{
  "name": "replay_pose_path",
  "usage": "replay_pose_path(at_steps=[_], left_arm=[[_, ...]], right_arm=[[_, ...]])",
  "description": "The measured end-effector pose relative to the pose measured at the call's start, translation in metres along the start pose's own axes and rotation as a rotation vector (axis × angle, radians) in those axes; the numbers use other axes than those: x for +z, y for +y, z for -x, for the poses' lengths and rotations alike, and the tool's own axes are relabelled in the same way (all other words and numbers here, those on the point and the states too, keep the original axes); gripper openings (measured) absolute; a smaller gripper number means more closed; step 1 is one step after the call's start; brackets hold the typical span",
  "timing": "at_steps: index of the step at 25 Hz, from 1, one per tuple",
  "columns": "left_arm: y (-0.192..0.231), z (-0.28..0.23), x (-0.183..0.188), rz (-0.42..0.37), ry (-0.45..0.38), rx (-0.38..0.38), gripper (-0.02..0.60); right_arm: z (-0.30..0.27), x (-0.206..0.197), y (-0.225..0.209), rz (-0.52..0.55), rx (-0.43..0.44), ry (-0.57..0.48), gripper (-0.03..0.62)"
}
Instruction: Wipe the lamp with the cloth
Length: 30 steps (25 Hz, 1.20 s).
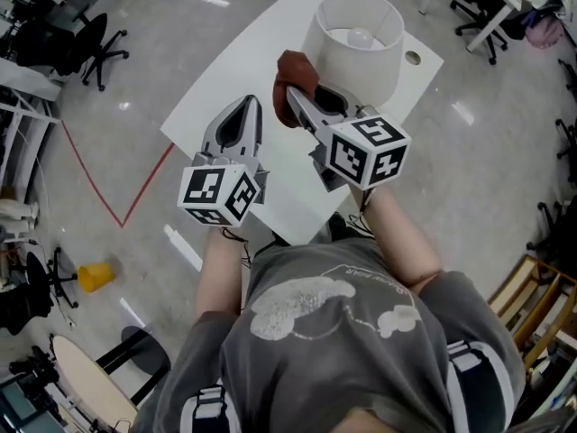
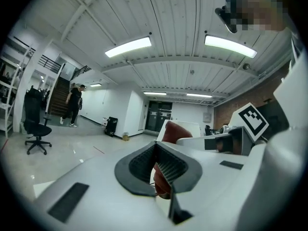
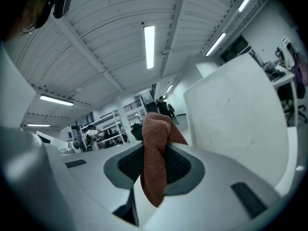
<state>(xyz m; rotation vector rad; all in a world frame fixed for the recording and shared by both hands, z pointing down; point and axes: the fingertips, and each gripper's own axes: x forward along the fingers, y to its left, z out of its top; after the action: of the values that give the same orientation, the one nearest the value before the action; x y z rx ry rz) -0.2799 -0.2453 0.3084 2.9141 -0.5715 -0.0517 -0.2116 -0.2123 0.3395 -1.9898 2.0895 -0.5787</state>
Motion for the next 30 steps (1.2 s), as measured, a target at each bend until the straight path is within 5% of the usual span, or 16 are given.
replay_pose_path(at_steps=[14,30], left_arm=[[0.033,-0.023,0.035,0.006,-0.038,-0.234,0.008],[0.044,-0.043,0.006,0.054,0.048,-0.350,0.008]], right_arm=[[-0.027,0.089,-0.003,-0.019,-0.243,-0.254,0.092],[-0.045,0.022,-0.049,-0.145,-0.438,-0.175,0.092]])
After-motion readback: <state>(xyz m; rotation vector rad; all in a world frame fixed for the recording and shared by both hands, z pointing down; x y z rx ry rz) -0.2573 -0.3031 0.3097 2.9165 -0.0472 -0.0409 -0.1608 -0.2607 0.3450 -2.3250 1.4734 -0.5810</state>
